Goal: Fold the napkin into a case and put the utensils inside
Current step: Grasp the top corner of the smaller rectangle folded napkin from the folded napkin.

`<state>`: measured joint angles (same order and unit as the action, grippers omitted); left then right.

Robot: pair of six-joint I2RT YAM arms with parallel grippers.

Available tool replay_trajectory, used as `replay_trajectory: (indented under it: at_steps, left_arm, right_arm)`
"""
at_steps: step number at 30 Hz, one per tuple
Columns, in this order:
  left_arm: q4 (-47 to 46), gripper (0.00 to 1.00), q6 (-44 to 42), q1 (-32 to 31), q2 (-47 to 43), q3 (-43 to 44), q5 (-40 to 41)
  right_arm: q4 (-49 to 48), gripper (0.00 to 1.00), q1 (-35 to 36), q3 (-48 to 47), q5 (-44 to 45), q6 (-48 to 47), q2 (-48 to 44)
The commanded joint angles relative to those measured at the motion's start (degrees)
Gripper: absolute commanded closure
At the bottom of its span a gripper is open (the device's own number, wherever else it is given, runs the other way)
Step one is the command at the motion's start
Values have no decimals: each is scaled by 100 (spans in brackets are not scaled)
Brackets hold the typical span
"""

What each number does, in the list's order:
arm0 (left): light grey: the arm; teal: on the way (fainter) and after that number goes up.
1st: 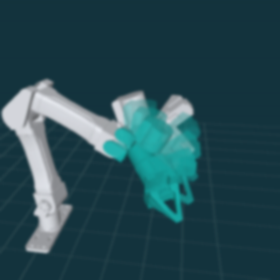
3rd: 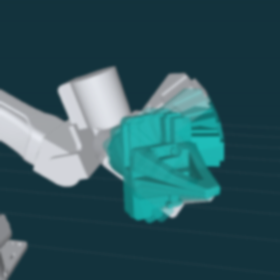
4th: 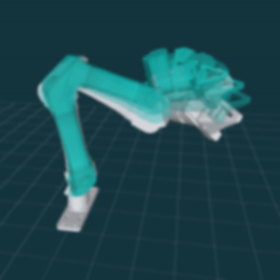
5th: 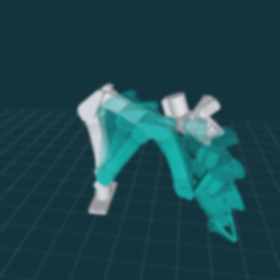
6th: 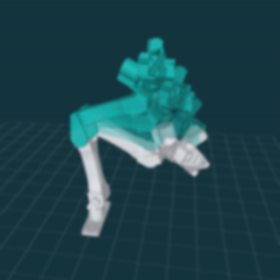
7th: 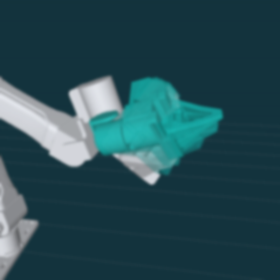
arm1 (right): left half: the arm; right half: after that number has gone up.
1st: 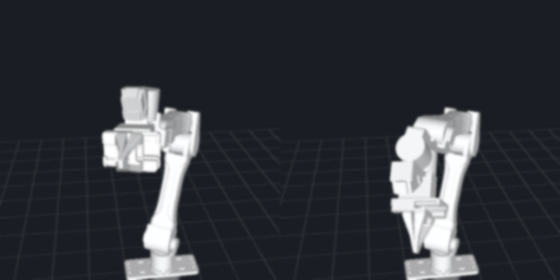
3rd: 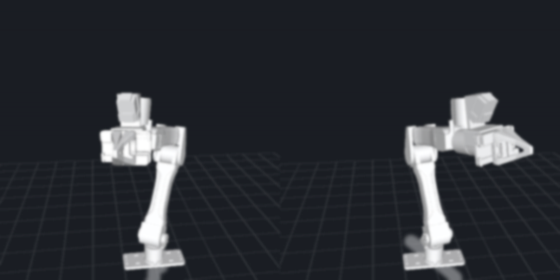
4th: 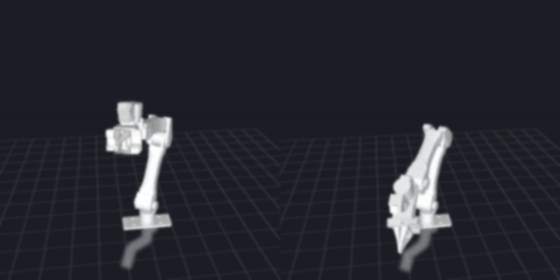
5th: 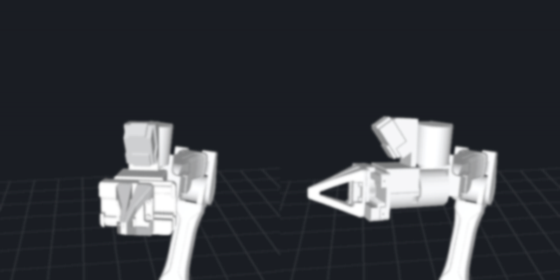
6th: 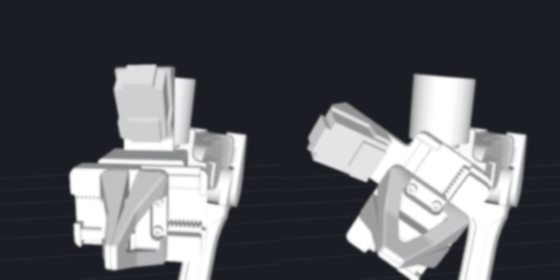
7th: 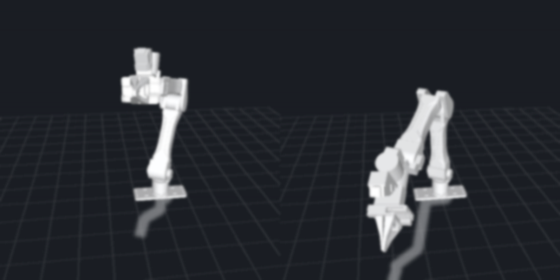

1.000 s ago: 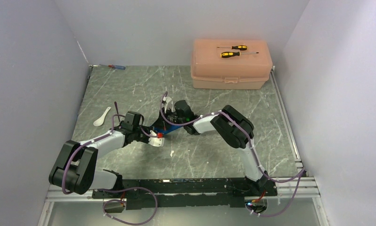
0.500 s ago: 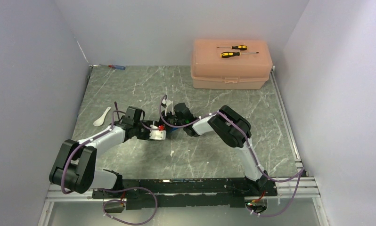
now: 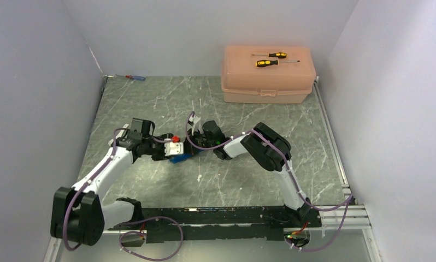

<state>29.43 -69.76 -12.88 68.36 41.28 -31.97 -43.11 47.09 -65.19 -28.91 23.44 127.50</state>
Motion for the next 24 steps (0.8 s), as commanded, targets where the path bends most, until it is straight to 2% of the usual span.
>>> replay_trajectory:
  at_steps: [1,2,5,11,15,21,24]
  left_arm:
    - [44,43,-486,62,-316,-344,-767]
    - [64,39,-804,67,-246,-423,-740]
    - [81,36,-1602,195,167,-481,-546]
    - [371,38,-2440,550,827,-186,-726]
    - [553,44,-3147,548,796,-362,-1043]
    - [-240,49,-4020,570,513,-952,-998]
    - [-334,41,-4105,628,289,-1049,-1046]
  right_arm:
    - [669,100,-33,209,253,-266,227]
    - [684,100,-38,194,242,-254,231]
    - [656,100,-79,190,190,-199,253]
    - [681,100,-104,164,151,-158,271]
    - [648,100,-120,147,106,-102,275]
    - [681,100,-130,138,77,-53,314]
    - [697,100,-151,123,66,-45,347]
